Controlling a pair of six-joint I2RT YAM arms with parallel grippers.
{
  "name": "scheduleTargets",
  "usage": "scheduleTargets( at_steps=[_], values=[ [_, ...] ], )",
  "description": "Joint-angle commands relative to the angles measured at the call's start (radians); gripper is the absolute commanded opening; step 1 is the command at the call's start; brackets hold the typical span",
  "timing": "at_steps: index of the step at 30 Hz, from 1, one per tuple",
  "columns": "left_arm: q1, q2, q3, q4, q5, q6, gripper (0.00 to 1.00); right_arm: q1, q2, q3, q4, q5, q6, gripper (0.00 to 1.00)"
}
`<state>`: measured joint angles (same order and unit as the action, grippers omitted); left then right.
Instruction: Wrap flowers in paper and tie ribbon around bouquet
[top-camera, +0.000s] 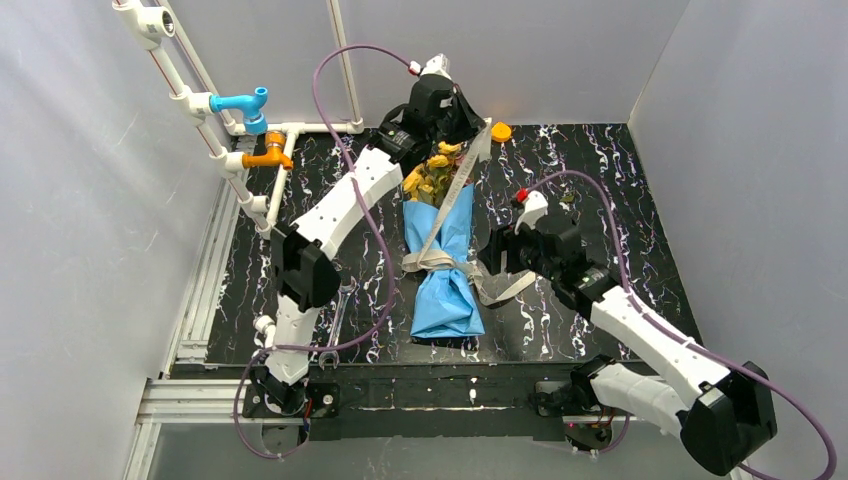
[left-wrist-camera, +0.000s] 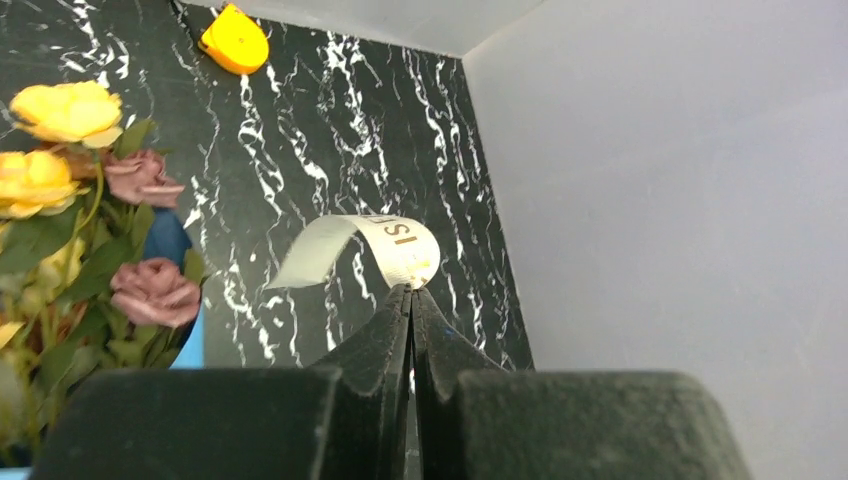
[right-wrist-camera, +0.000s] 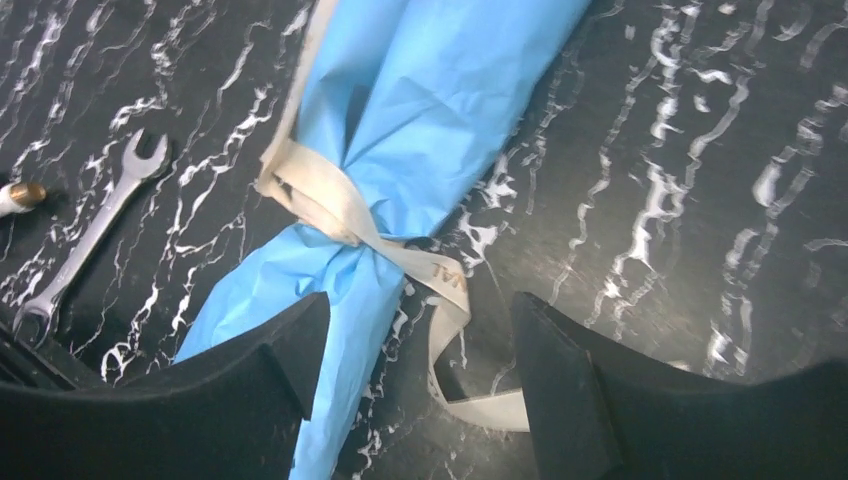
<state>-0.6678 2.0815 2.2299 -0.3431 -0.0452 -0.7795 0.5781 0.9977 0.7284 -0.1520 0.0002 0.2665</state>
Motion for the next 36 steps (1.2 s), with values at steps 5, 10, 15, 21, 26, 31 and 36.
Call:
scheduleTargets(
  at_steps=[5, 10, 15, 21, 26, 31, 36],
  values=[
    [0.008, 0.125, 0.123, 0.088, -0.017, -0.014, 0.0, 0.011, 0.085, -0.194, 0.58, -0.241, -0.104, 0.63],
    [0.047, 0.141, 0.059, 0.035, 0.059, -0.025, 0.06, 0.018, 0.197, -0.162, 0.625, -0.305, -0.202, 0.66],
    [0.066, 0.116, -0.041, 0.082, 0.129, -0.04, 0.09, 0.038, 0.258, -0.137, 0.653, -0.371, -0.243, 0.66],
    [0.068, 0.126, 0.006, 0.035, 0.163, -0.031, 0.1, 0.082, 0.322, -0.104, 0.613, -0.353, -0.312, 0.65],
    [0.077, 0.047, -0.098, 0.07, 0.16, -0.012, 0.11, 0.124, 0.363, -0.072, 0.569, -0.272, -0.36, 0.59],
    [0.097, -0.029, -0.214, 0.087, 0.156, 0.0, 0.11, 0.14, 0.382, -0.068, 0.558, -0.199, -0.377, 0.5],
    [0.108, -0.11, -0.327, 0.096, 0.16, 0.032, 0.11, 0.156, 0.393, -0.053, 0.521, -0.128, -0.41, 0.49]
  ],
)
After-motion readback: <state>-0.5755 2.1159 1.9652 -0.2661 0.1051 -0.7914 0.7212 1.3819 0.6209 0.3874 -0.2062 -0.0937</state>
